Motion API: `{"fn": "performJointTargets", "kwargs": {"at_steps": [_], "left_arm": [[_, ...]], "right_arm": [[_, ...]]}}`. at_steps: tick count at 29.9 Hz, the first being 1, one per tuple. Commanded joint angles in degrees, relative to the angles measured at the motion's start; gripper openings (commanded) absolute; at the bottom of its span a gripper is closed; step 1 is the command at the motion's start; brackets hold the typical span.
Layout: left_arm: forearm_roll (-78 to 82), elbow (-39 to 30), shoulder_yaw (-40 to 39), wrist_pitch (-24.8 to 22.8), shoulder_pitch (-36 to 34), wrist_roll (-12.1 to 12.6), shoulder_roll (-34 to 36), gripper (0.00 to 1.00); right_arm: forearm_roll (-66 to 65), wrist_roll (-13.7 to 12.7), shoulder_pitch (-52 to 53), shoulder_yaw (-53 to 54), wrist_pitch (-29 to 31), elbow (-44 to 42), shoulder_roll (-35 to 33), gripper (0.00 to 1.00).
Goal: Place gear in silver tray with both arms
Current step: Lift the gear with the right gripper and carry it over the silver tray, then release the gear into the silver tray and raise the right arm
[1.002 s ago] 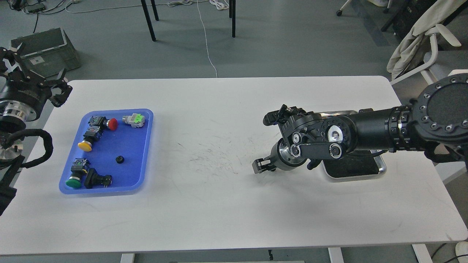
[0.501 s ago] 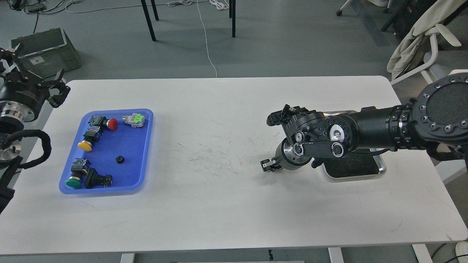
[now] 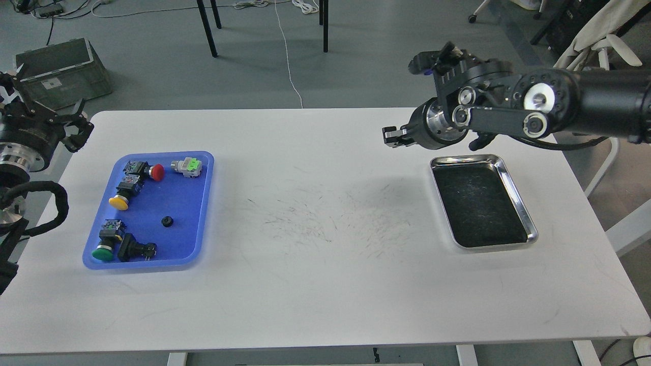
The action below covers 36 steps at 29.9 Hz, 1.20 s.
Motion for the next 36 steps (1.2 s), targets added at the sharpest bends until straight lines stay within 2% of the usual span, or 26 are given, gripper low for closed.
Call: {"fn": "performJointTargets", "kwargs": {"at_steps": [1, 6, 11, 22, 26, 28, 31, 33, 35, 36], "left_arm": [[0.0, 0.0, 0.1, 0.0, 0.0, 0.0, -0.1, 0.98], [0.0, 0.0, 0.1, 0.0, 0.0, 0.0, -0.2, 0.98], [0.0, 0.0, 0.1, 0.0, 0.0, 0.0, -0.1, 0.98], [0.0, 0.0, 0.1, 0.0, 0.0, 0.0, 0.0, 0.98], [0.0, 0.0, 0.0, 0.1, 0.0, 0.0, 0.0, 0.98], [0.0, 0.0, 0.1, 0.0, -0.1, 0.0, 0.5, 0.98], [0.0, 0.0, 0.1, 0.0, -0.1, 0.0, 0.8, 0.98], [0.1, 0.0, 0.1, 0.1, -0.2, 0.0, 0.8, 0.98], [0.1, 0.0, 0.1, 0.1, -0.2, 0.0, 0.8, 0.98], [0.1, 0.0, 0.1, 0.1, -0.2, 0.0, 0.8, 0.98]], "right_arm": [[-3.3, 0.5, -5.0, 0.2, -1.7, -0.2, -8.8, 0.01], [-6.6, 4.0, -14.4, 3.7, -5.9, -3.5, -13.2, 0.01], [-6.6, 4.1, -20.4, 6.0, -9.0, -7.1, -12.3, 0.01], [-6.6, 4.1, -26.1, 6.7, -9.6, -13.8, -4.9, 0.01], [-6.6, 4.1, -26.6, 6.7, -9.6, -14.8, -4.4, 0.03], [-6.6, 4.1, -26.7, 6.7, -9.6, -16.1, -4.0, 0.10], [-6.6, 4.1, -26.7, 6.7, -9.4, -16.7, -3.9, 0.31], [-6.3, 4.1, -26.5, 6.8, -9.3, -16.5, -4.0, 0.57], [-6.2, 4.2, -26.7, 7.5, -9.3, -16.5, -4.0, 0.87], [-6.1, 4.2, -26.7, 8.3, -9.3, -16.4, -4.0, 0.90]]}}
